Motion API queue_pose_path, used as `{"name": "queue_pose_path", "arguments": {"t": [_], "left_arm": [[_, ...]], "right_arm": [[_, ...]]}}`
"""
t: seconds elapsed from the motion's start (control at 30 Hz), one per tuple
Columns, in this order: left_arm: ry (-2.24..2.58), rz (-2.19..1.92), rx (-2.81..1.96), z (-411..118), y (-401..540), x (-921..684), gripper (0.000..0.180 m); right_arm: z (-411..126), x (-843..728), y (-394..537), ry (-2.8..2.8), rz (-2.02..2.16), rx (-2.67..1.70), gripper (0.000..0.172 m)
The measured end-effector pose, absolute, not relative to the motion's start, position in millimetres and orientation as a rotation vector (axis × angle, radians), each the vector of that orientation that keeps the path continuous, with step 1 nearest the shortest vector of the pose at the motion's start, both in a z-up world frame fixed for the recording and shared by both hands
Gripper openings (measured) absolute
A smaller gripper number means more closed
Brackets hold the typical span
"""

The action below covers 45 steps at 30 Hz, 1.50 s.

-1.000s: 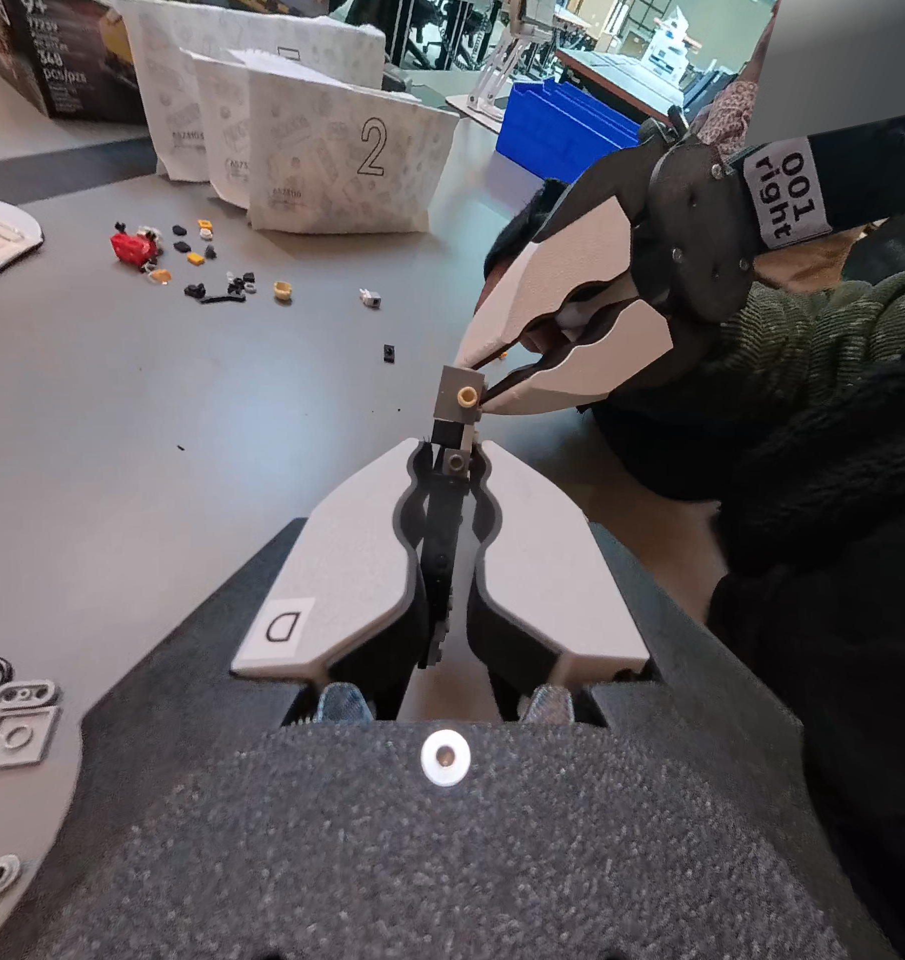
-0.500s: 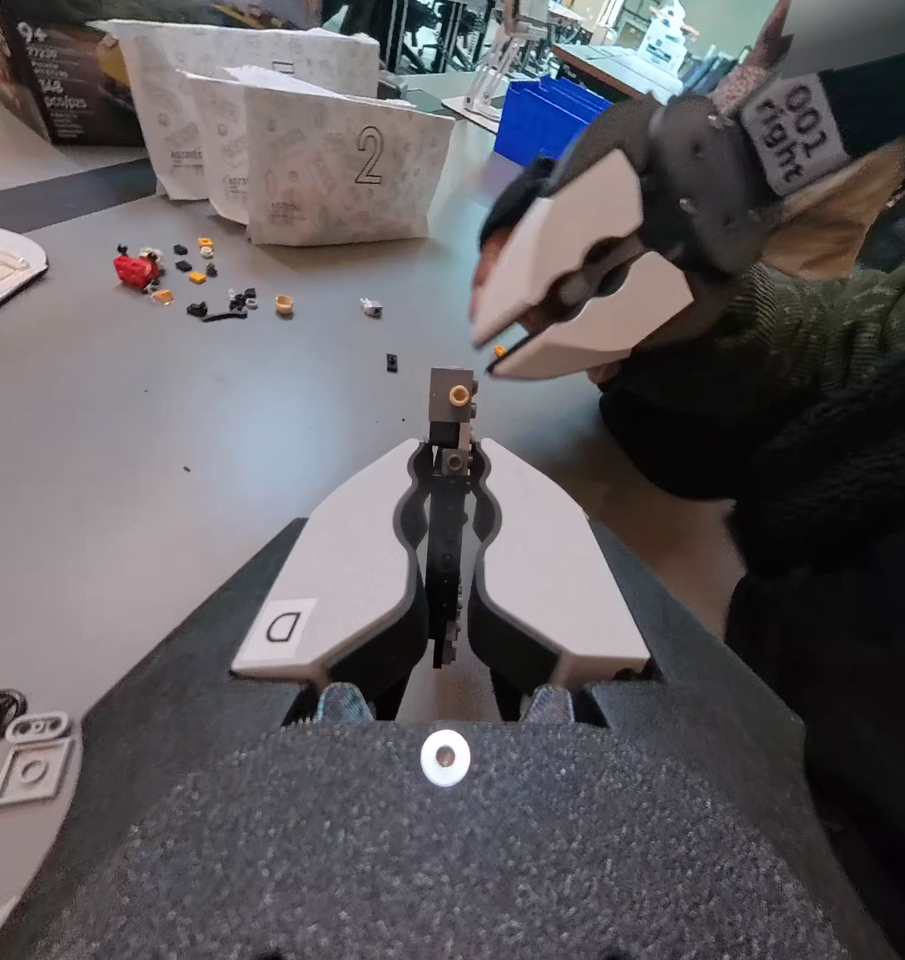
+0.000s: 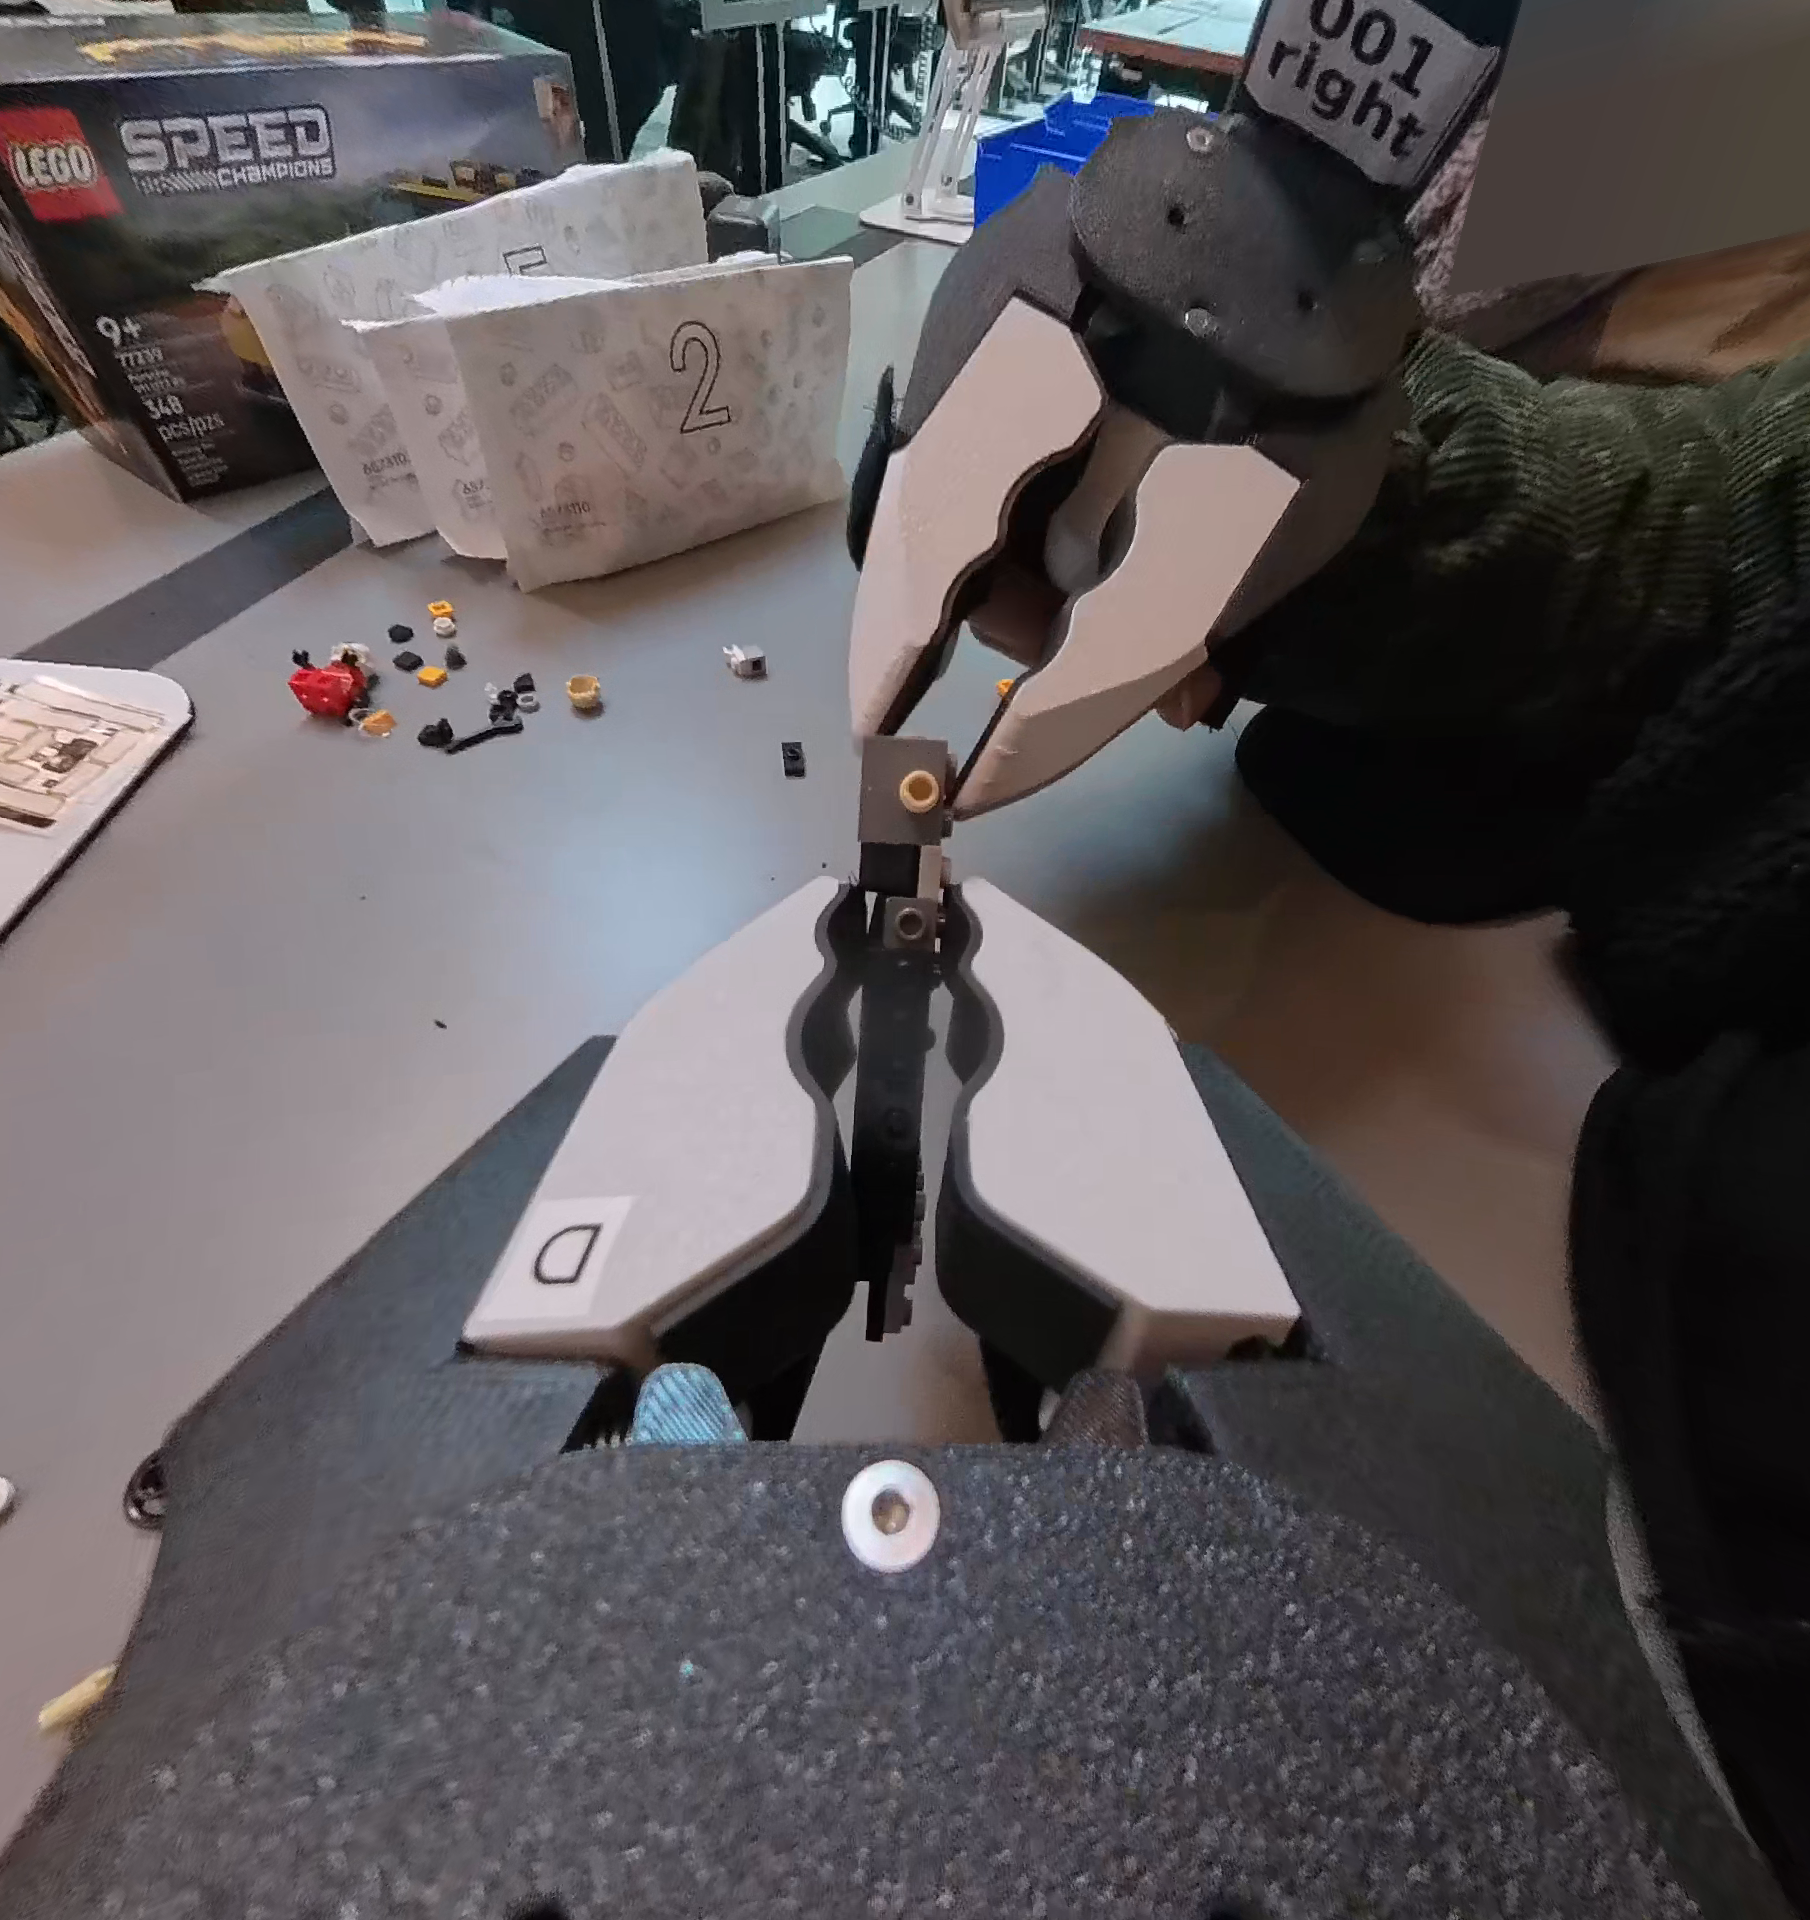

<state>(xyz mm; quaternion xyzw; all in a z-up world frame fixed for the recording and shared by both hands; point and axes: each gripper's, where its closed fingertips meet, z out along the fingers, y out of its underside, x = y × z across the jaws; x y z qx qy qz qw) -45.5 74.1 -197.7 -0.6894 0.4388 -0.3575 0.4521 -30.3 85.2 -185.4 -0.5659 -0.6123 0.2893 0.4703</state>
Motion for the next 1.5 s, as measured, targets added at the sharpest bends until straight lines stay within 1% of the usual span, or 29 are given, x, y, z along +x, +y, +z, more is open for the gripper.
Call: {"name": "queue_pose_path", "arguments": {"t": [0.13,0.27,0.37,0.8,1.5], "left_arm": [[1.072,-0.893,-1.699,-195.2,73.4,-45.5,0.015],[1.05,-0.903,-1.735,-198.6,76.4,-47.3,0.014],[1.032,-0.903,-1.739,-198.3,77.2,-46.6,0.014],[0.983,-1.03,-1.874,-217.4,76.0,-43.2,0.014],[0.923,-1.262,-1.957,-229.6,70.1,-43.9,0.017]], "right_arm": [[-183.2,-30.7,83.9,-1.518,0.63,-1.336,0.014],[-185.9,-31.9,86.7,-1.537,0.466,-1.303,0.011],[-186.3,-31.1,88.2,-1.489,0.591,-1.369,0.011],[-205.9,-25.0,87.7,-1.498,0.759,-1.453,0.009],[-213.2,-25.9,75.6,-1.57,0.719,-1.406,0.008]]}}
